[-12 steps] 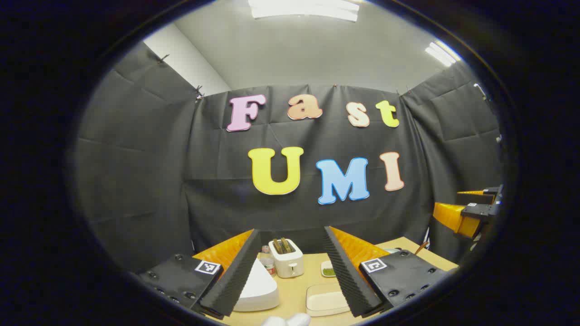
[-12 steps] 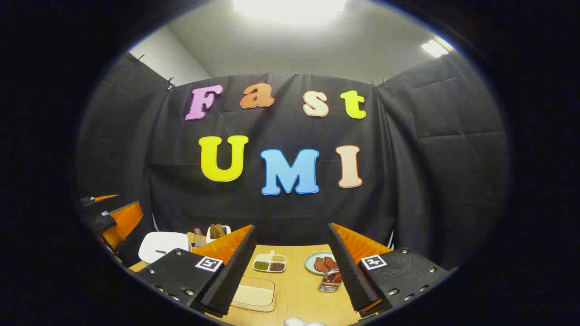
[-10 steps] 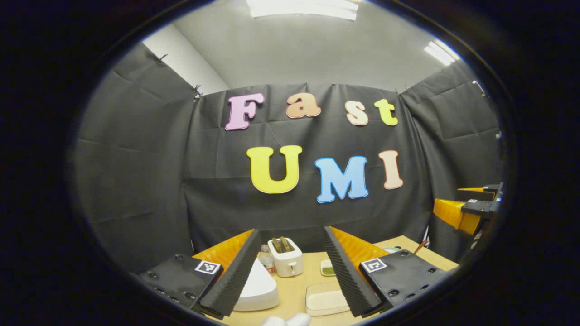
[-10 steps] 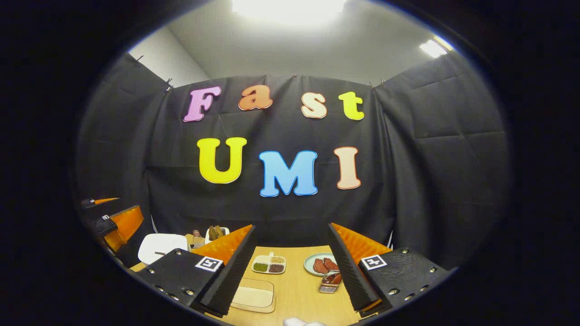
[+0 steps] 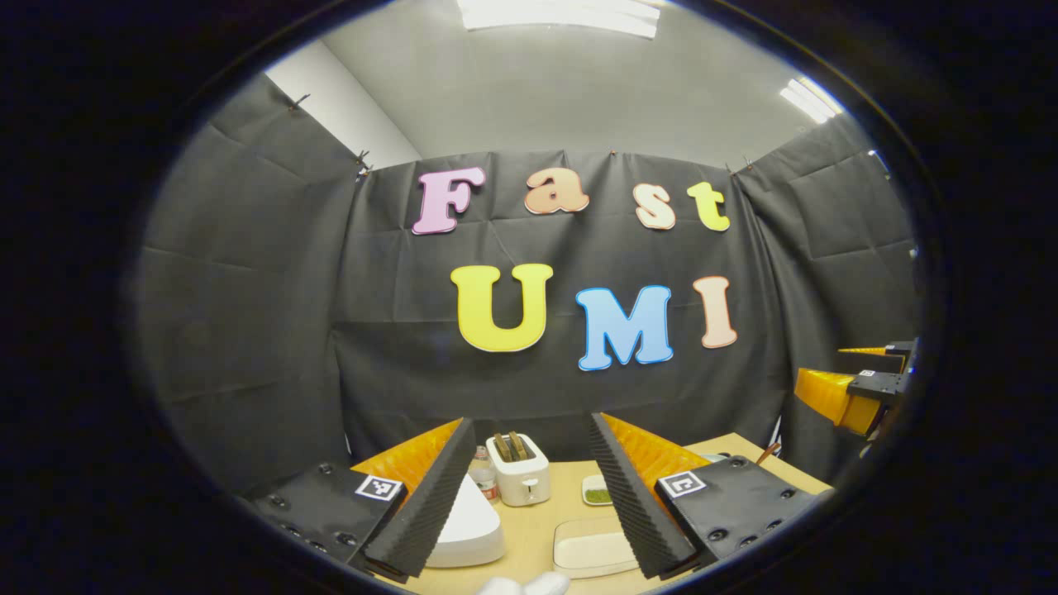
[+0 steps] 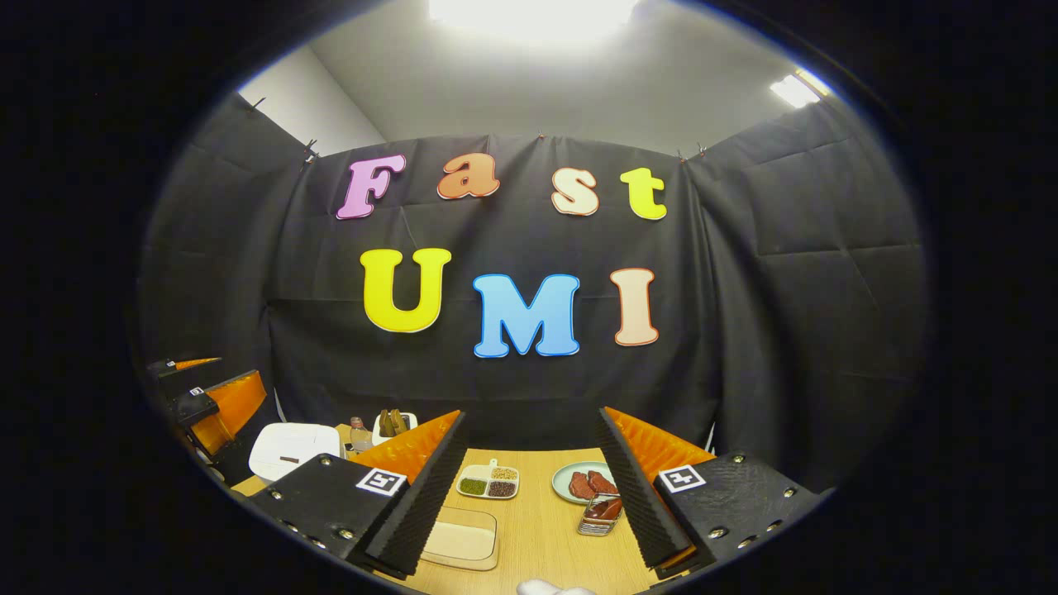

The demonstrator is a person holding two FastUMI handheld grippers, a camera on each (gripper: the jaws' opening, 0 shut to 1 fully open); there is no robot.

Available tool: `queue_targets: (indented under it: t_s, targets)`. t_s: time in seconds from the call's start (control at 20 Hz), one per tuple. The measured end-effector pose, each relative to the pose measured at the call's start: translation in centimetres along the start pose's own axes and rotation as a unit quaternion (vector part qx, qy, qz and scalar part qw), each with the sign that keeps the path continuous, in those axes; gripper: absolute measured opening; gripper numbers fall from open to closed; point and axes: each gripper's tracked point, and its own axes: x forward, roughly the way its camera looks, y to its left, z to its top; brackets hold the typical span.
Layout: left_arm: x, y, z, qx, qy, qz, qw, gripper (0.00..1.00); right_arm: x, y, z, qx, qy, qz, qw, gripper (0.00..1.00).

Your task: Close the left gripper, press the button to open the rice cooker; take a wooden spoon from the chopstick holder with the right hand, scoop a spoonful of rice and pour it into the rice cooker, then put the wooden spoon back into the chopstick holder.

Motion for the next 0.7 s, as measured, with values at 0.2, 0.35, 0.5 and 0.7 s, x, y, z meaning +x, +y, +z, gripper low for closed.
queue_targets:
  t_s: [0.2,0.35,0.5,0.7]
  targets:
    - [0.4,0.3,0.0,-0.001,0.0,0.003,1.0,0.97,0.3,0.0,0.0,-0.004,0.0,-0.001,1.0,0.95]
    - [0.7,0.4,0.4,-0.005,-0.005,0.003,1.0,0.97,0.5,0.0,-0.2,-0.006,0.003,-0.003,1.0,0.95]
    - [1.1,0.0,0.6,-0.011,-0.01,-0.01,1.0,0.97,0.6,-0.1,-0.3,-0.005,0.006,-0.005,1.0,0.95]
    - [0.9,0.1,1.2,-0.015,-0.024,-0.024,0.999,0.62,0.9,-0.2,-0.2,-0.001,0.005,-0.01,1.0,0.95]
